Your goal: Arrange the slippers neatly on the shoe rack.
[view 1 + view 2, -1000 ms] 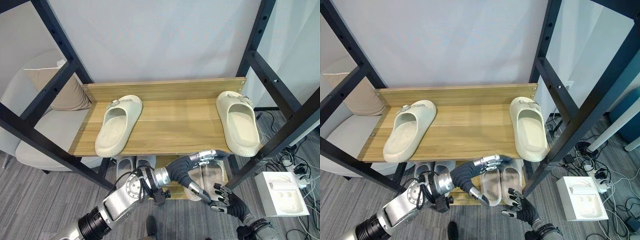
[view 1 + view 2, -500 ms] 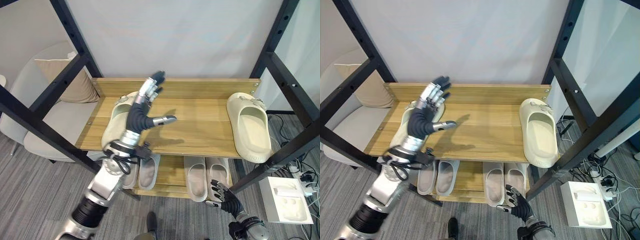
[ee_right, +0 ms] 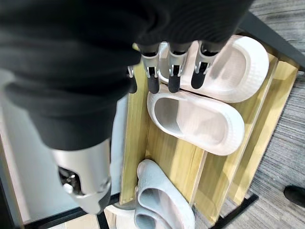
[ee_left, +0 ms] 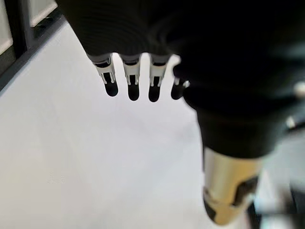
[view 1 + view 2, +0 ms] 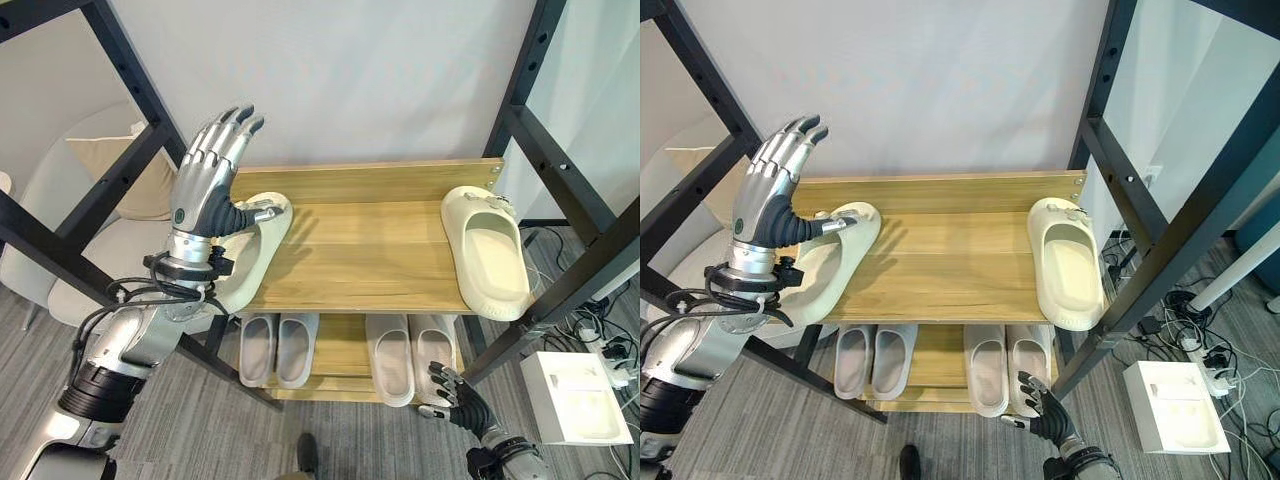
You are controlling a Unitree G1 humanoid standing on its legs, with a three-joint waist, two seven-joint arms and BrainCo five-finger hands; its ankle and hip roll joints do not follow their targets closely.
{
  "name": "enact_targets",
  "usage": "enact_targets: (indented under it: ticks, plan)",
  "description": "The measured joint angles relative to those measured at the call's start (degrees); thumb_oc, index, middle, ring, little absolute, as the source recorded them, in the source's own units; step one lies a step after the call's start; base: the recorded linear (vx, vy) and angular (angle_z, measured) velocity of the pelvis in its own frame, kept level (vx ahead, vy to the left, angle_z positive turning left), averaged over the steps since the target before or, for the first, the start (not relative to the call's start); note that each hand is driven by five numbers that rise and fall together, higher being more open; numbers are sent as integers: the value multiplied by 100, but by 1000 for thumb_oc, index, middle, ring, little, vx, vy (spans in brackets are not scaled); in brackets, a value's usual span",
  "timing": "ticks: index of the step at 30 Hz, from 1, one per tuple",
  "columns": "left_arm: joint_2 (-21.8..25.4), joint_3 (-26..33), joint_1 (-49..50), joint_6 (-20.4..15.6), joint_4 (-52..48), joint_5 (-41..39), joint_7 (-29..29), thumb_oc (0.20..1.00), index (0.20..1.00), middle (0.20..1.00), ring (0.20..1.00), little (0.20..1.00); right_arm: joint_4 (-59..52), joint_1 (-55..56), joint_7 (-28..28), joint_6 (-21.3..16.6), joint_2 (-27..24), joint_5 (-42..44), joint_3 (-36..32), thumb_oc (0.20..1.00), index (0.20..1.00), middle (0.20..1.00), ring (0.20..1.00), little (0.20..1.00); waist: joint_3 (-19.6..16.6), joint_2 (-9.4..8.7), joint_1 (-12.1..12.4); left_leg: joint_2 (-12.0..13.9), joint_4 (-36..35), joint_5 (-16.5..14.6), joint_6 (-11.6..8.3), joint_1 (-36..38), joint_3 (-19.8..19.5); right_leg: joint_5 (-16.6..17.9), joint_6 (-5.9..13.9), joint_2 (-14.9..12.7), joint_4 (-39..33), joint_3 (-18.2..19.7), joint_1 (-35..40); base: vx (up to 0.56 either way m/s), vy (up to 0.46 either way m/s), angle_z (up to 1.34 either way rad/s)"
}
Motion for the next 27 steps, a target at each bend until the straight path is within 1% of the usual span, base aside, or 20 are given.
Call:
enact_targets:
  ticks: [2,7,11,13,19,20,22,23,27]
  plan:
    - [45,45,169,46,68,194,-12,1000,1000,1000,1000,1000,-1,24,37,-1,1,0,-3,1000,1000,1000,1000,1000,-8,-9,-2,8,0,0,0,4,22,1,0,1,0,17,-8,21,-2,-4]
    - [46,314,661,128,163,313,-54,1000,1000,1000,1000,1000,-1,31,55,0,1,0,-5,1000,1000,1000,1000,1000,-29,-32,2,23,-2,-1,-1,6,34,7,-2,12,1,44,-17,8,-2,-2]
    - [128,486,709,236,414,476,-62,1000,1000,1000,1000,1000,-2,59,63,0,1,-2,-13,1000,1000,1000,1000,1000,-51,-66,13,24,-36,-3,-3,6,34,15,-2,13,1,47,-16,15,0,0]
    - [228,490,720,265,586,565,-70,1000,1000,1000,1000,1000,-2,88,89,0,1,-2,-25,1000,1000,1000,1000,1000,-56,-65,12,25,-36,-4,-3,6,37,19,0,12,0,58,-22,0,0,0]
    - [233,481,705,449,961,652,-57,1000,1000,1000,1000,1000,-3,226,119,0,3,-3,-28,1000,1000,1000,1000,1000,-76,-61,-22,32,-37,-9,-5,-6,61,32,-5,12,0,123,-63,9,2,-4]
    - [214,475,684,505,1116,656,-50,1000,1000,1000,1000,1000,-4,232,117,-1,4,-4,-29,1000,1000,1000,1000,1000,-83,-59,-78,35,-36,-10,-4,-6,64,32,-5,12,1,126,-69,0,0,0]
    - [64,445,573,731,1460,720,7,1000,1000,1000,1000,1000,-7,215,110,-2,1,-6,-28,1000,1000,1000,1000,1000,-119,-31,-110,41,-36,-9,-3,-22,84,42,-6,11,3,136,-98,17,11,-6]
    - [48,439,530,814,1473,772,63,1000,1000,1000,1000,1000,-7,241,105,-5,-1,-6,-34,1000,1000,1000,1000,1000,-119,-34,-147,44,-36,-9,-3,-22,89,45,-7,12,2,139,-105,22,10,-6]
    - [35,129,59,1098,1950,1104,183,1000,1000,1000,1000,1000,-16,281,105,-11,-8,-6,-38,1000,1000,1000,1000,1000,-128,-30,-172,72,-38,-20,-17,-24,192,65,-8,6,2,229,-170,15,9,-12]
